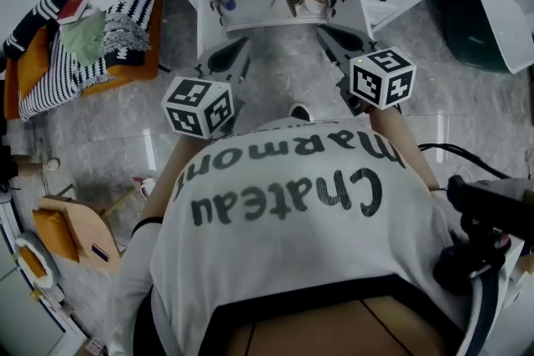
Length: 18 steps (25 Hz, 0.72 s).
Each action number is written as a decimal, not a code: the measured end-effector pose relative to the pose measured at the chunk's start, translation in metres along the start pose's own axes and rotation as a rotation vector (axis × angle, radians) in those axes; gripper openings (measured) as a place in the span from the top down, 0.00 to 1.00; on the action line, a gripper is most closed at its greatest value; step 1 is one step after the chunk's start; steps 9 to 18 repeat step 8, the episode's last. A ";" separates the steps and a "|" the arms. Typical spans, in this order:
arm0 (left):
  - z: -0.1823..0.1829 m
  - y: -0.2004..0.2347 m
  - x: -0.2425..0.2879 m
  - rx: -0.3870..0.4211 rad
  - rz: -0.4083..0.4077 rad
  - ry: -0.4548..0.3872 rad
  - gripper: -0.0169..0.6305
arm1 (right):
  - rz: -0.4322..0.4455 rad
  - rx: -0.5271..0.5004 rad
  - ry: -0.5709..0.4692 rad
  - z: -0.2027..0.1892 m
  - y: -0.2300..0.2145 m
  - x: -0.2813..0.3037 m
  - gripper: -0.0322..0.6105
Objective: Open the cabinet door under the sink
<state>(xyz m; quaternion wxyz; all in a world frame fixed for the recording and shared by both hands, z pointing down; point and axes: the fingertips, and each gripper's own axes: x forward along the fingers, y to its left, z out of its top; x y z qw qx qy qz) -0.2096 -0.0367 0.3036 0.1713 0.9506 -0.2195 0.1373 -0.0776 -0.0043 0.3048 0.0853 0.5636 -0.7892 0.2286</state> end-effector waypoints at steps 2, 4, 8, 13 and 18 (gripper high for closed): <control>0.000 -0.001 0.001 0.009 0.003 0.002 0.96 | -0.002 0.000 0.004 -0.002 -0.002 -0.001 0.93; -0.001 -0.002 0.003 0.013 0.002 0.002 0.96 | -0.003 0.000 0.007 -0.004 -0.003 -0.001 0.93; -0.005 -0.004 0.006 0.031 0.005 0.004 0.96 | 0.000 -0.003 0.012 -0.009 -0.005 0.000 0.93; -0.005 -0.004 0.006 0.031 0.005 0.004 0.96 | 0.000 -0.003 0.012 -0.009 -0.005 0.000 0.93; -0.005 -0.004 0.006 0.031 0.005 0.004 0.96 | 0.000 -0.003 0.012 -0.009 -0.005 0.000 0.93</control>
